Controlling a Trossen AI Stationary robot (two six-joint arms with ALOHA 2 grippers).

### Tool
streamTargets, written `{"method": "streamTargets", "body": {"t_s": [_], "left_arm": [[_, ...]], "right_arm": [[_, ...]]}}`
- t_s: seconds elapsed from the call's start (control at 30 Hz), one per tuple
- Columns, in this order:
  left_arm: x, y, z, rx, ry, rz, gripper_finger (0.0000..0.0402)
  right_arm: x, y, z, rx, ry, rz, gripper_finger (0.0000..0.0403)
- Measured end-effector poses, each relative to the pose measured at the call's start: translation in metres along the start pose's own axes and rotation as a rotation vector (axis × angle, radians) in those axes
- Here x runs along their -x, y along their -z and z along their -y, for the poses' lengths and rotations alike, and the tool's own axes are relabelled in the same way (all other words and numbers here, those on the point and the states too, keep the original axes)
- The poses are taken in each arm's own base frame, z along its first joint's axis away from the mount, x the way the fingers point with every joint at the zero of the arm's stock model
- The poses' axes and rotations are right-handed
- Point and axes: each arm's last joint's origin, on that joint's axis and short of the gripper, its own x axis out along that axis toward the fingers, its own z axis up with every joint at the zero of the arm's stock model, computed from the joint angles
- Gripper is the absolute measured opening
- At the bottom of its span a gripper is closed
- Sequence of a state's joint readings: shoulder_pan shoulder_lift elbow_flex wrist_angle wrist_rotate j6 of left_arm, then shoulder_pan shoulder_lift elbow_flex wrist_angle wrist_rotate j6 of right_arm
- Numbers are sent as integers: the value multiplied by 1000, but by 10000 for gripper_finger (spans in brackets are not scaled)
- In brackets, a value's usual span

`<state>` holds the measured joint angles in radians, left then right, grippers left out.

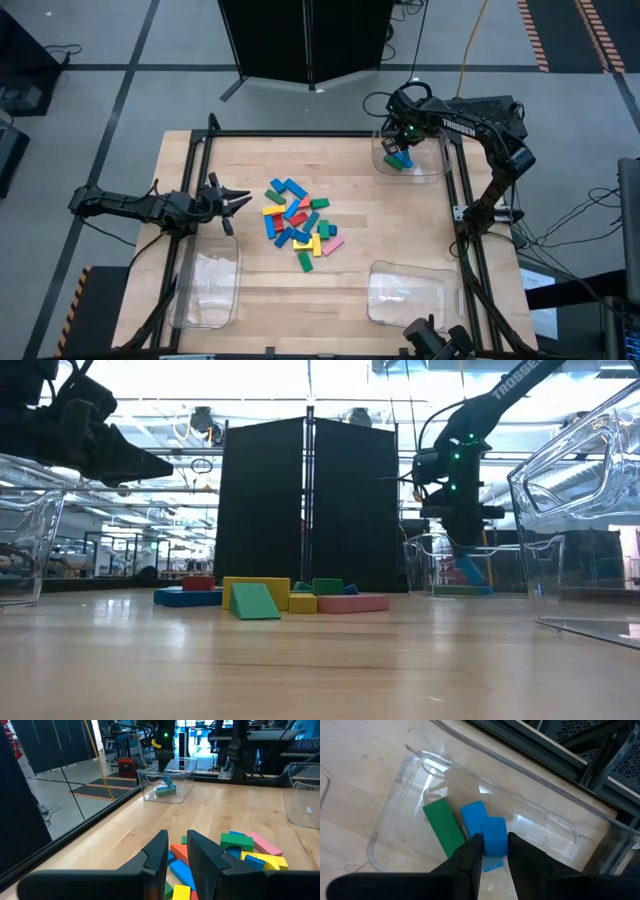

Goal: Sort blocks by size
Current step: Put the blue rectangle block into the top transparent bin, then put the pink rectangle block into the top transparent bin

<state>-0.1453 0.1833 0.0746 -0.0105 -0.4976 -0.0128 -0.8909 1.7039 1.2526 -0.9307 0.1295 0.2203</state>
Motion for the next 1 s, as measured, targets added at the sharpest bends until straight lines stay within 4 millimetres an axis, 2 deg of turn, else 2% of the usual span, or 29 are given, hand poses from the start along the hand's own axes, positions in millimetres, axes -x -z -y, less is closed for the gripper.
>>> {"method": "streamTargets", "body": {"t_s": [0.37,0.53,0.83,1.0], "left_arm": [[0,0,0,0,-5,0,75],[0,0,0,0,-13,0,75],[0,0,-1,2,-26,1,75],[0,0,-1,7,-25,1,75]], "right_arm": [[1,0,-1,3,-3,10,86],[16,5,-11,36,-22,54,86],[68,35,-52,220,-112,201,87],[82,53,-83,355,-166,250,87]]}}
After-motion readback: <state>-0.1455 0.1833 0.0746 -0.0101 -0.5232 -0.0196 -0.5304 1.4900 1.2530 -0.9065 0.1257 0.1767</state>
